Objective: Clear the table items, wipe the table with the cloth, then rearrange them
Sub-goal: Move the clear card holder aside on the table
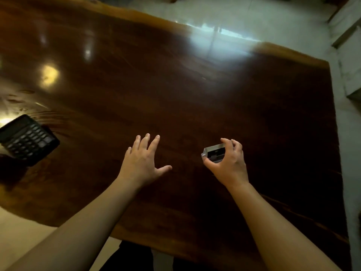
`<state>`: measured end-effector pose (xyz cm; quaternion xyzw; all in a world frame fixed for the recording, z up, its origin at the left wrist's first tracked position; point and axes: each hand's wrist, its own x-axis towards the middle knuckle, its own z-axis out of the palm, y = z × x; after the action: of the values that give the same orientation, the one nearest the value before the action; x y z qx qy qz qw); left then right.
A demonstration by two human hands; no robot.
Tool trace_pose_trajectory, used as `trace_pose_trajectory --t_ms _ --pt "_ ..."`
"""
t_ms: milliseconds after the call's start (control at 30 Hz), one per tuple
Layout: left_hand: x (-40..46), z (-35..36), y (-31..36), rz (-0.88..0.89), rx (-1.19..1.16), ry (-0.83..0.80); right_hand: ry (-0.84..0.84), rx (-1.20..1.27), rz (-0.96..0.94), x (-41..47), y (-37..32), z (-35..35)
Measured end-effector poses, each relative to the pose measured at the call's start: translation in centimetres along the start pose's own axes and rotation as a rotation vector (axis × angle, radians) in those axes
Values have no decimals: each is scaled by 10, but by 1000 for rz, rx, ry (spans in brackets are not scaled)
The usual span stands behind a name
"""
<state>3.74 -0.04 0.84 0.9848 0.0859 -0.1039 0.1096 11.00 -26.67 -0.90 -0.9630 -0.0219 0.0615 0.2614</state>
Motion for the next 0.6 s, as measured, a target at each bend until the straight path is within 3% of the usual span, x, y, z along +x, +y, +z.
trace_pose_trajectory --t_ms 600 --pt "-56 -13 -235 -455 -168 73 -261 -38 -413 28 -286 144"
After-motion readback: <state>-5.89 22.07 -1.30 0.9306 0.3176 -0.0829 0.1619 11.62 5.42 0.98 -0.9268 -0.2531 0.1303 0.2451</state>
